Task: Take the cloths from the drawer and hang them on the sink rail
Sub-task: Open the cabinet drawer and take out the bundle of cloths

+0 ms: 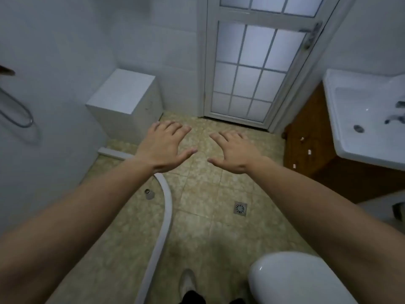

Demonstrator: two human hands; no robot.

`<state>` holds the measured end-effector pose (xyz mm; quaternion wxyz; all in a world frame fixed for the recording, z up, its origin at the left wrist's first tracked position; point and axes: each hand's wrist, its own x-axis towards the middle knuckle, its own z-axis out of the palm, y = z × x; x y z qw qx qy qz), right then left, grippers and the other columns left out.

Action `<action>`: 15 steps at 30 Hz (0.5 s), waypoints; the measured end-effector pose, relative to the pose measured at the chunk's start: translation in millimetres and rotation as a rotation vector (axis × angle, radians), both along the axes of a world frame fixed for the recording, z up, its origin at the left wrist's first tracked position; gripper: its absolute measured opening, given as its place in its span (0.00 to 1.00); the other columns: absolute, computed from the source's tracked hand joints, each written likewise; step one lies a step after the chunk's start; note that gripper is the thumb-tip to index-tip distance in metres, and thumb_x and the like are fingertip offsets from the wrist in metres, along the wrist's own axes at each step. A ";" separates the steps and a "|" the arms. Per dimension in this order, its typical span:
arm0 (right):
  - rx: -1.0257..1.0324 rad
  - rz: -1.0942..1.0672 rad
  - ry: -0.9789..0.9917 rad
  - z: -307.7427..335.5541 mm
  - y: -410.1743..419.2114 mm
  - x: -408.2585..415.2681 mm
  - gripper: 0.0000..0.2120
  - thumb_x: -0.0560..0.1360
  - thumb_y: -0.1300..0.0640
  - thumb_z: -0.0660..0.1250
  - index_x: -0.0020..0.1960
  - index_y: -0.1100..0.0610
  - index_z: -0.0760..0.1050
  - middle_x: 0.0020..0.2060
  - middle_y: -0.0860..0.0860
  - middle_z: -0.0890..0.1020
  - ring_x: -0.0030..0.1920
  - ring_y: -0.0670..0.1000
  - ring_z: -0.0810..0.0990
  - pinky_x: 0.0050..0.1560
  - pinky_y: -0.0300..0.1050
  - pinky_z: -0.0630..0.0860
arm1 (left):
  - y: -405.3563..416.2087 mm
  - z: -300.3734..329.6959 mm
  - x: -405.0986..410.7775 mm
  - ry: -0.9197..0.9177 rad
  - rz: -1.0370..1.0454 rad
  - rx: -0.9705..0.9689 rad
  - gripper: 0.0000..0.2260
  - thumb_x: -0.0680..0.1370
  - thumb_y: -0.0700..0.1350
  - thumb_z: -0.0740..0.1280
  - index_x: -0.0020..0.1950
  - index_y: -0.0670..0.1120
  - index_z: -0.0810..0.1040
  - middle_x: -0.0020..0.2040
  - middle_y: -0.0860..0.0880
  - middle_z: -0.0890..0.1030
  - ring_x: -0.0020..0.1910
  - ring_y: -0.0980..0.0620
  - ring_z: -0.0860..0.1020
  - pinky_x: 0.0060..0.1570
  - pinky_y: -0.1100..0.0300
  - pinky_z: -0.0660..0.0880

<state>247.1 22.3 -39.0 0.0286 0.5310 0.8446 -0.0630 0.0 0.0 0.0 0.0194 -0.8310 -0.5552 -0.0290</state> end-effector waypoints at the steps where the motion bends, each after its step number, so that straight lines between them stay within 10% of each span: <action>1: 0.001 0.018 -0.002 0.9 0.5 -5.9 0.42 0.72 0.26 0.50 0.79 0.47 0.53 0.77 0.56 0.63 0.76 0.57 0.60 0.74 0.60 0.57 | -0.2 -0.9 -5.6 0.002 -0.011 0.001 0.34 0.77 0.71 0.46 0.74 0.51 0.66 0.71 0.47 0.72 0.72 0.46 0.65 0.69 0.44 0.62; 15: 0.079 0.068 -0.009 21.4 93.1 -27.3 0.43 0.71 0.25 0.50 0.79 0.47 0.54 0.77 0.54 0.63 0.76 0.55 0.60 0.74 0.59 0.57 | 78.6 -14.0 -34.3 0.042 0.025 0.031 0.35 0.77 0.71 0.45 0.74 0.50 0.66 0.70 0.47 0.73 0.71 0.46 0.65 0.69 0.45 0.62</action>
